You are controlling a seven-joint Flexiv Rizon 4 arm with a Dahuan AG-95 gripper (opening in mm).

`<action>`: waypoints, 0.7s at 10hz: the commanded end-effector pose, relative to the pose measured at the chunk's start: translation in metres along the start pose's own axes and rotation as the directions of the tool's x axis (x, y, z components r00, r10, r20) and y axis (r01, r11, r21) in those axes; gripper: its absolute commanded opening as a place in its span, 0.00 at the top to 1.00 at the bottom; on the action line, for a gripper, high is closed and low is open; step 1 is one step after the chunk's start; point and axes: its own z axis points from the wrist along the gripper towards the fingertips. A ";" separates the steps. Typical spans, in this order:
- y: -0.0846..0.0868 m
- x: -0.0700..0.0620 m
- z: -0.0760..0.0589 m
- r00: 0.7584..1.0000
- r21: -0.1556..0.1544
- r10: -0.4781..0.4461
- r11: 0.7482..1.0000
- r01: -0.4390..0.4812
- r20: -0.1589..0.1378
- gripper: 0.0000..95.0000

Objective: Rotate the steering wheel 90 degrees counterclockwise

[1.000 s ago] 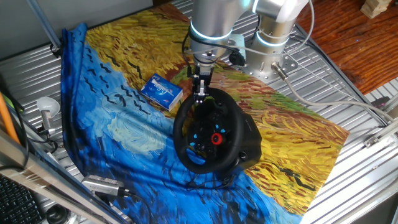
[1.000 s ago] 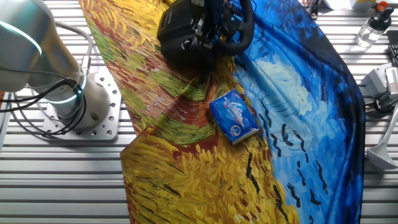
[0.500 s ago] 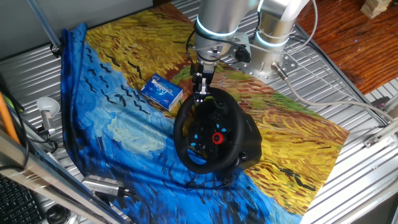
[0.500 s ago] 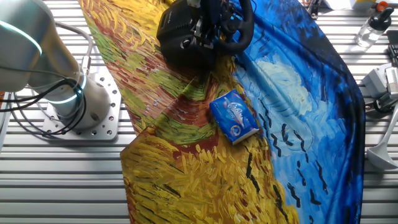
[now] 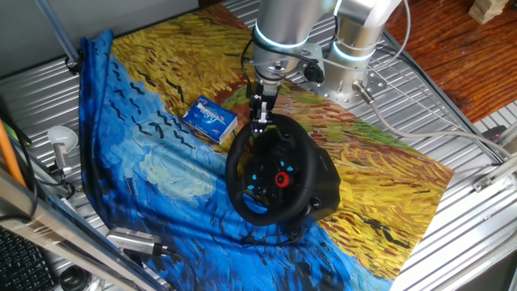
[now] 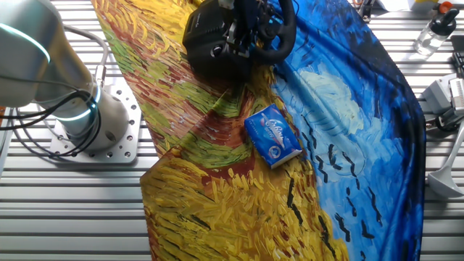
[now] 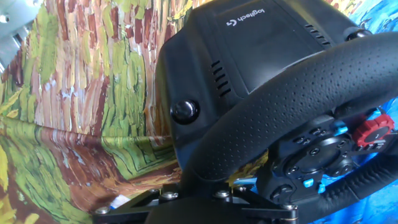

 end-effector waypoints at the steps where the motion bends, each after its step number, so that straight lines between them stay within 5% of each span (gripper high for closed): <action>1: 0.000 -0.002 -0.002 1.000 0.004 0.006 1.000 -0.006 0.004 1.00; 7: 0.000 -0.001 0.002 0.998 0.002 0.035 0.999 -0.035 0.051 1.00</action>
